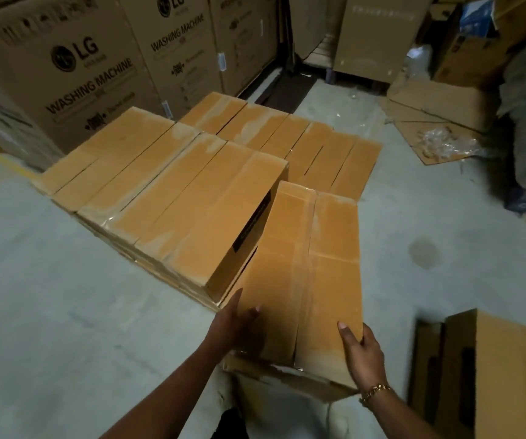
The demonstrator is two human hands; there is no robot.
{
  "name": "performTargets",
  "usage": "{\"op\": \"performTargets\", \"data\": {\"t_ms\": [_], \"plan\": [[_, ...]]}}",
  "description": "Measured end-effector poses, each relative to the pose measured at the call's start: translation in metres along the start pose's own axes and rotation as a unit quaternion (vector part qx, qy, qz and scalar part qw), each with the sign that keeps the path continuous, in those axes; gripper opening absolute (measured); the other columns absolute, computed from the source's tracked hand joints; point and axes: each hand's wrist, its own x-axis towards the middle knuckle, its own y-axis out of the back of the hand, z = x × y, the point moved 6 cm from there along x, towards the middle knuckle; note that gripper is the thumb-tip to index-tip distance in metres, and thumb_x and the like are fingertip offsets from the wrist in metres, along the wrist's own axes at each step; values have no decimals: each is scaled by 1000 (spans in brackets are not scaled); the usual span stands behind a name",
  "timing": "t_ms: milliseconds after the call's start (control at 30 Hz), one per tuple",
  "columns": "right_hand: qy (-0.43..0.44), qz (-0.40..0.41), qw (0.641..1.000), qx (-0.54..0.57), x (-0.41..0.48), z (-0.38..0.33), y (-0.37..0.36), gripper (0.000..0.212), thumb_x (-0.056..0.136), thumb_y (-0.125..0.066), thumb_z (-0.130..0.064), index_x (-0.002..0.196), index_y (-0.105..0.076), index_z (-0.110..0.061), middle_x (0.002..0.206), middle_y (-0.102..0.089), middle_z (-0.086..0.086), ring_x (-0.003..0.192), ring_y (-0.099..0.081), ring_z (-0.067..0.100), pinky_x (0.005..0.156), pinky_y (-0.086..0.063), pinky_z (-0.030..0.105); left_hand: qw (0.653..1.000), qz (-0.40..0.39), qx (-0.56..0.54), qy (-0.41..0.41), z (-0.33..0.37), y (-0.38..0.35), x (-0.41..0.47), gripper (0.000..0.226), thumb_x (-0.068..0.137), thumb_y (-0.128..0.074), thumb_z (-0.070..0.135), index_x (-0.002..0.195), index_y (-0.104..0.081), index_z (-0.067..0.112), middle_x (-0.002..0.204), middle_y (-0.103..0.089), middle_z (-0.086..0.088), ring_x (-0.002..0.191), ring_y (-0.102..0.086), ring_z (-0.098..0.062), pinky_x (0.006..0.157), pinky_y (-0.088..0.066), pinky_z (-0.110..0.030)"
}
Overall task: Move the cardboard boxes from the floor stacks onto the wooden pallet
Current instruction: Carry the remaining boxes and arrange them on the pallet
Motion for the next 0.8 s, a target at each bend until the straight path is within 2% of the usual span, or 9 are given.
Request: {"op": "performTargets", "data": {"t_ms": [100, 167, 233, 367, 400, 467, 567, 633, 800], "plan": [[-23, 25, 999, 33, -17, -1, -40, 29, 95, -65, -45, 119, -63, -28, 109, -69, -5, 103, -63, 23, 91, -46, 37, 998, -53, 26, -24, -15, 37, 23, 60, 95, -65, 53, 147, -38, 39, 124, -55, 11, 124, -56, -22, 103, -51, -42], [-44, 35, 997, 45, -24, 0, -64, 29, 96, -67, -42, 120, -63, -27, 111, -69, -3, 104, -64, 23, 94, -47, 38, 996, -88, 21, -25, -25, 56, 35, 67, 88, -64, 60, 147, -41, 38, 123, -59, 12, 120, -58, -18, 100, -51, -39], [-69, 39, 995, 58, -28, 4, -83, 33, 95, -68, -38, 124, -61, -25, 115, -70, -1, 107, -64, 25, 99, -49, 41, 994, -105, 14, -7, -40, 68, 46, 70, 89, -66, 57, 151, -40, 37, 129, -60, 8, 120, -59, -18, 101, -52, -40], [-103, 33, 993, 43, -33, 8, -110, 39, 96, -68, -32, 131, -57, -20, 118, -68, 3, 108, -62, 25, 102, -47, 42, 990, -132, 21, 33, -62, 77, 59, 55, 100, -62, 41, 148, -36, 41, 126, -55, 13, 101, -55, 0, 80, -49, -19], [-110, 30, 993, 31, -32, 10, -116, 40, 96, -68, -33, 132, -57, -19, 118, -67, 3, 107, -61, 25, 101, -47, 41, 990, -129, 28, 41, -68, 80, 65, 55, 100, -61, 39, 148, -34, 42, 130, -55, 12, 100, -55, 0, 81, -50, -18], [-128, 22, 991, 15, -33, 17, -126, 42, 96, -68, -33, 133, -56, -18, 118, -67, 3, 106, -59, 25, 100, -46, 38, 991, -114, 45, 57, -79, 85, 74, 62, 100, -63, 37, 154, -32, 38, 133, -56, 8, 102, -56, -6, 90, -52, -28], [-152, 14, 988, -6, -32, 25, -140, 46, 96, -67, -35, 136, -54, -18, 120, -66, 4, 104, -58, 24, 99, -45, 38, 989, -98, 76, 81, -88, 90, 81, 64, 101, -62, 33, 157, -30, 32, 115, -54, 9, 99, -55, -13, 94, -49, -37], [-159, 6, 987, -24, -30, 26, -151, 46, 97, -66, -35, 136, -53, -16, 115, -64, 3, 103, -56, 23, 100, -45, 38, 987, -91, 104, 84, -90, 94, 87, 62, 102, -60, 30, 156, -32, 29, 115, -56, 3, 104, -55, -20, 101, -48, -41], [-164, 4, 985, -53, -28, 34, -162, 49, 97, -66, -38, 140, -50, -20, 127, -66, 8, 116, -61, 32, 105, -46, 44, 982, -88, 145, 77, -96, 105, 97, 49, 99, -61, 26, 145, -46, 21, 121, -64, -4, 112, -59, -28, 101, -45, -38]]}}
